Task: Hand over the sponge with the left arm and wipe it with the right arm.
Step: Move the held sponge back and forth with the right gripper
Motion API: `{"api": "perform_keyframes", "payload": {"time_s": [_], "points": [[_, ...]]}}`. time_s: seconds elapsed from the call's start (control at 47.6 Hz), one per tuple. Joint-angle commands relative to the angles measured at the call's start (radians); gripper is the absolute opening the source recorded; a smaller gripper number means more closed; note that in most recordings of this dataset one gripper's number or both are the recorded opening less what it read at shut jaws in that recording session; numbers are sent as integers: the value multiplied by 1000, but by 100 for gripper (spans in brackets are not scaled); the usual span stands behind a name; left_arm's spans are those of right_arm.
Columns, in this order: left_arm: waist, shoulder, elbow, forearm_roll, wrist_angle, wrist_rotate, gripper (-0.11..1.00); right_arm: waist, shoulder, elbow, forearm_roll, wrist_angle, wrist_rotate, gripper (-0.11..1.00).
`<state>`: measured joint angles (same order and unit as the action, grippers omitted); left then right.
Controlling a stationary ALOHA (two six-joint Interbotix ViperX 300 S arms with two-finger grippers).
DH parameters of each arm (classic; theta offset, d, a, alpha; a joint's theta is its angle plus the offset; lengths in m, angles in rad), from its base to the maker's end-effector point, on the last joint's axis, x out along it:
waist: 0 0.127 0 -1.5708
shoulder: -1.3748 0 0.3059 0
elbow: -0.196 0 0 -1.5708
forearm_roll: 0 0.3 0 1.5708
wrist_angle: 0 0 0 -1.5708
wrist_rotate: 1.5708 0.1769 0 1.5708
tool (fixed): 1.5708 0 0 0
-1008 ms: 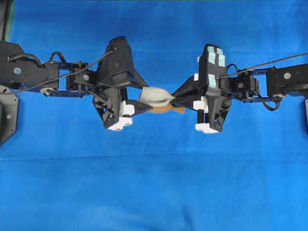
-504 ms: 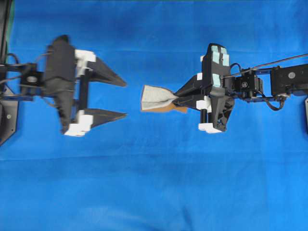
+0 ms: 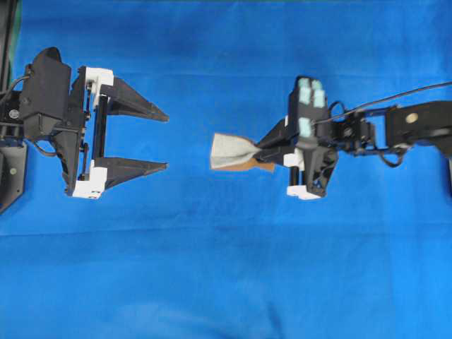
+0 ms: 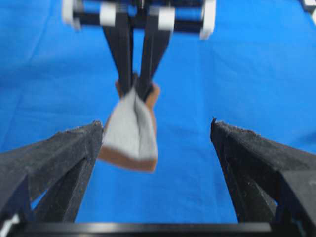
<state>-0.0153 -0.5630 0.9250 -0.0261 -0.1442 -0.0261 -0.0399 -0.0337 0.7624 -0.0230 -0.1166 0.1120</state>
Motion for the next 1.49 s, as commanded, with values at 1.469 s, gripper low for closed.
{"api": "perform_keyframes", "payload": {"time_s": [1.469], "points": [[-3, -3, -6, 2, -8, 5, 90, -267, 150, -31, -137, -17, -74, 15]]}}
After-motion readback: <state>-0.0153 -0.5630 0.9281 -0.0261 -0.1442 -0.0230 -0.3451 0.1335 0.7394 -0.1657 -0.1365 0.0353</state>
